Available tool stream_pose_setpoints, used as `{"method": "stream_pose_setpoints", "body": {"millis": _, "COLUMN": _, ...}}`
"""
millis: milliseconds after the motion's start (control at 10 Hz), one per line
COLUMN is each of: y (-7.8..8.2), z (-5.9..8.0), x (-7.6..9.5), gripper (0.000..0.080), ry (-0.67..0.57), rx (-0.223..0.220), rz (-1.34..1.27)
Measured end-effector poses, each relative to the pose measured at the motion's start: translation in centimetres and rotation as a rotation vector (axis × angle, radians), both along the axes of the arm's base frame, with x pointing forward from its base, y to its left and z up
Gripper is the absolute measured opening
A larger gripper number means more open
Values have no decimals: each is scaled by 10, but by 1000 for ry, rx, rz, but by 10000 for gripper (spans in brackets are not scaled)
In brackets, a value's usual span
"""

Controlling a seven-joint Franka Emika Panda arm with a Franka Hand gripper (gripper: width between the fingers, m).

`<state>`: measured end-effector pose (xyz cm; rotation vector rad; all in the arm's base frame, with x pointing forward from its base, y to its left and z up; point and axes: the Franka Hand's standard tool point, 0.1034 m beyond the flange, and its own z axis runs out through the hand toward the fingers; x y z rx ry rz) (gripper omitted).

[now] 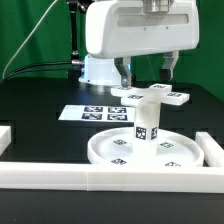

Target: Assemble round table

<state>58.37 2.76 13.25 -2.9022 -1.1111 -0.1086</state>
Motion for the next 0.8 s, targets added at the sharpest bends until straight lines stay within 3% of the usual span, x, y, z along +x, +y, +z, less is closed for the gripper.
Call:
{"method": "stream_pose_setpoints", "body": {"millis": 200, "y": 4, "z": 2, "x": 2, "gripper": 649, "ry": -8, "rx": -46, "rz": 240}}
{"method": "stream_pose_setpoints", "body": {"millis": 500, "y": 9, "z": 4, "x": -5, "gripper": 649, "ry": -19, "rx": -51, "rz": 353}}
{"method": "stream_pose_setpoints", "body": {"millis": 800, "y": 3, "z": 2, "x": -6, "gripper": 649, "ry": -19, "rx": -72, "rz": 538}}
